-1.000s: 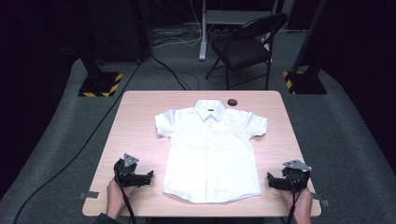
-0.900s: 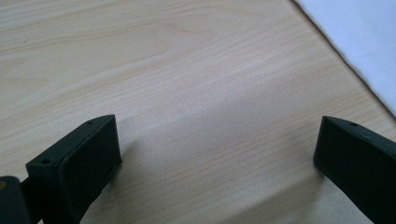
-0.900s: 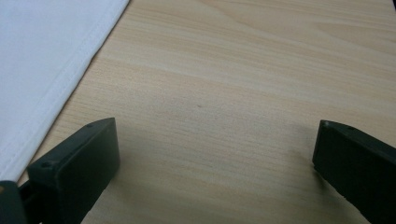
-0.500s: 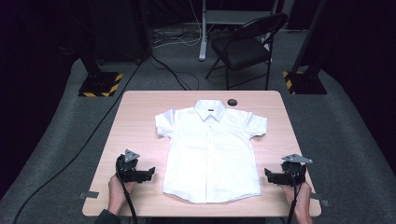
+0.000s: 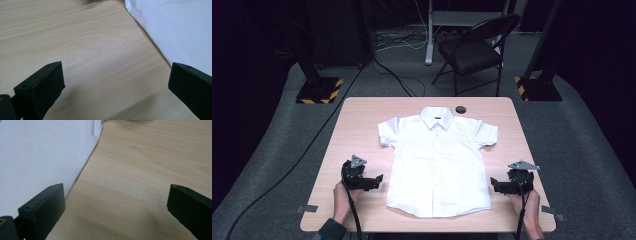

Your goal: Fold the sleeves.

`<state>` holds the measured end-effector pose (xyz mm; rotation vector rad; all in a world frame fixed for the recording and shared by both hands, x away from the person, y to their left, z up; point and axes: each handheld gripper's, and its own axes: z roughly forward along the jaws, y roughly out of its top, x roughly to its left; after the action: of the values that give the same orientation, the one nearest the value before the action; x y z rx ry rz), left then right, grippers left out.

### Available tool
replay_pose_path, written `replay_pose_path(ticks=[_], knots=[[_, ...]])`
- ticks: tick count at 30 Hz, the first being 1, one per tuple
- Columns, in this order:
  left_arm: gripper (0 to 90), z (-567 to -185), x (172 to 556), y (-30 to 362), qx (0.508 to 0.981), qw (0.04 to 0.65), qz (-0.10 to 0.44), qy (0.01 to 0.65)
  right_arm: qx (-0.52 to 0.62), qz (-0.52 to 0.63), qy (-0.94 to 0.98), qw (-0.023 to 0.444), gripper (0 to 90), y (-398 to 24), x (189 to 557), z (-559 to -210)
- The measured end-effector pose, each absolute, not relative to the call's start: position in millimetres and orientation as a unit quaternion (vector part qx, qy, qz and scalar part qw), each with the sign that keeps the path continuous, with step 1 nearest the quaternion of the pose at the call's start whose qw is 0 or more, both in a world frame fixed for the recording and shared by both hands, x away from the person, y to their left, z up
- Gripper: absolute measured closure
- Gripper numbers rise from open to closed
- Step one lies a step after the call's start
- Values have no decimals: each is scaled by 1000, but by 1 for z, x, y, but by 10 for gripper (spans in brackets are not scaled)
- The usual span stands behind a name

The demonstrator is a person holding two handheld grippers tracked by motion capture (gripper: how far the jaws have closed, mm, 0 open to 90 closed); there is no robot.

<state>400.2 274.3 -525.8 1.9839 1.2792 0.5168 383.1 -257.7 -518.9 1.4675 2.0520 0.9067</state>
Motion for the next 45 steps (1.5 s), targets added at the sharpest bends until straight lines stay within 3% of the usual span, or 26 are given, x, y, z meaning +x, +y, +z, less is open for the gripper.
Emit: replay_pose_path(ticks=[45], knots=[[1, -524, 442, 241, 777, 349, 204, 482, 521, 323, 756, 230, 15, -234, 413, -511]])
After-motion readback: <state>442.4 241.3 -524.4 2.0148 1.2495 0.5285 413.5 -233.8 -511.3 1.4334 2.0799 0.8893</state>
